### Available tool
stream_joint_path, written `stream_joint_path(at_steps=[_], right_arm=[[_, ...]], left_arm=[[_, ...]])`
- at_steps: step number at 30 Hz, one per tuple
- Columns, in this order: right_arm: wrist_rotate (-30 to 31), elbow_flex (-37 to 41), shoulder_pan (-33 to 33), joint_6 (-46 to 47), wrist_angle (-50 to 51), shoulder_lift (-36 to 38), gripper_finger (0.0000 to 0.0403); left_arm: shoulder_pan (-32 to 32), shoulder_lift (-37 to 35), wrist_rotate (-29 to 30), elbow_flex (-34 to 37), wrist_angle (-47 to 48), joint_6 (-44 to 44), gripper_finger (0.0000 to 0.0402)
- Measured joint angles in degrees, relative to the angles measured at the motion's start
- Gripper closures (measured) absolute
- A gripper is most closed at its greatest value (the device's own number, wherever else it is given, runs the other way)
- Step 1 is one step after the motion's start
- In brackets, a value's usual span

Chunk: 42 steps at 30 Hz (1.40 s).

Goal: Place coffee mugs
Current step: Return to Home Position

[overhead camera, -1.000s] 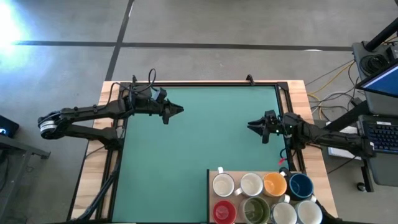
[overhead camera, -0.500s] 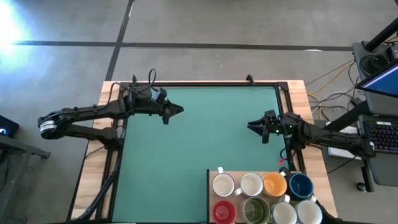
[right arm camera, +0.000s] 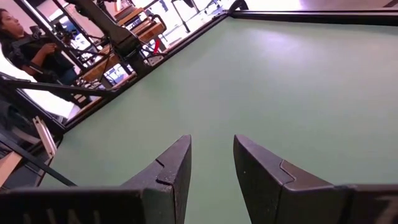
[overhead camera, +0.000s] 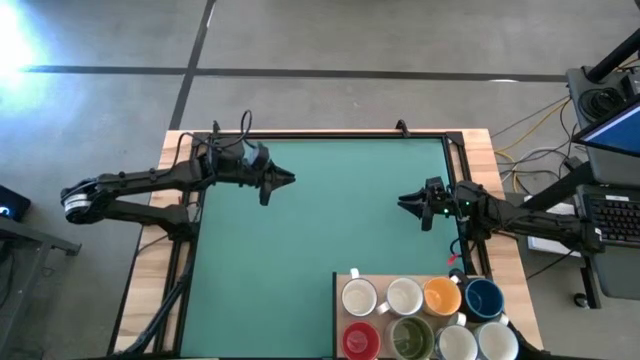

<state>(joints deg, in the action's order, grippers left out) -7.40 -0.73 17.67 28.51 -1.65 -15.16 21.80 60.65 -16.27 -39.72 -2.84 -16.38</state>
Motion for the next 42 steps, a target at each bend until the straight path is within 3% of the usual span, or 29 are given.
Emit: stream_joint_path(at_steps=[6, 14, 24, 32, 36, 42], right_arm=[[0.00, 0.00, 0.00, 0.00, -0.13, 0.00, 0.0294], [-0.02, 0.02, 0.00, 0.00, -0.20, 0.00, 0.0294], [-0.02, 0.02, 0.00, 0.00, -0.24, 0.00, 0.0294], [-0.02, 0.02, 0.00, 0.00, -0.28, 0.00, 0.0294], [-0.02, 0.02, 0.00, 0.00, -0.31, 0.00, 0.0294], [-0.02, 0.02, 0.00, 0.00, -0.31, 0.00, 0.0294]], left_arm=[[0.39, -2.72, -4.91, 0.77, 4.53, 5.52, 0.0352], [3.49, -16.73, -4.92, 11.83, 4.11, 7.79, 0.0352], [3.61, -30.68, 8.54, 28.96, -12.91, 7.21, 0.0352], [3.61, -32.09, 12.82, 36.94, -23.26, 14.56, 0.0352], [3.61, -32.09, 17.09, 39.15, -25.81, 14.16, 0.0352], [3.61, -32.04, 17.86, 39.12, -24.93, 7.73, 0.0352]])
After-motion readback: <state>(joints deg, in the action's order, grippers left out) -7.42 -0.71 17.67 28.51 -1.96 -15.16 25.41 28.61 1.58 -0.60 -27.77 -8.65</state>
